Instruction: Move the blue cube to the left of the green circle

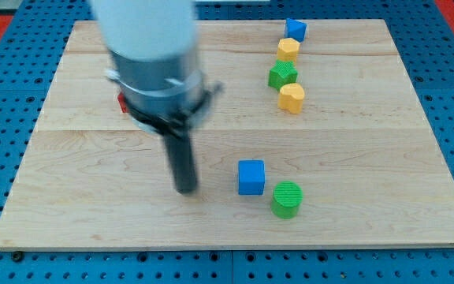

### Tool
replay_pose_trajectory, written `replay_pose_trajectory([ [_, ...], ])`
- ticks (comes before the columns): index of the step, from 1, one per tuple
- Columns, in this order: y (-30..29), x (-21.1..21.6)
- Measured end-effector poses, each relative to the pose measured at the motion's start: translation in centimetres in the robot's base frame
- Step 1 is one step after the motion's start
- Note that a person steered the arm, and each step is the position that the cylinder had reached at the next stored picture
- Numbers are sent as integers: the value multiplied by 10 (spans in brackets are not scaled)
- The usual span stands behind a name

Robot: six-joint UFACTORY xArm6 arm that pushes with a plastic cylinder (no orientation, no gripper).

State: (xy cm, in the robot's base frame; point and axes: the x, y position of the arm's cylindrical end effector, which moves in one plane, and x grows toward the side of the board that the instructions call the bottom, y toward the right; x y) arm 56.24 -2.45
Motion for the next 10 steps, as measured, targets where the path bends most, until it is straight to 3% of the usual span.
replay_pose_trajectory([
  [1, 81, 49],
  [2, 116, 44],
  [3, 69, -6],
  [4, -32, -27],
  [5, -56, -25],
  [6, 12, -15],
  [7, 51, -48],
  [8, 14, -60],
  [9, -78, -60],
  [10, -54, -49],
])
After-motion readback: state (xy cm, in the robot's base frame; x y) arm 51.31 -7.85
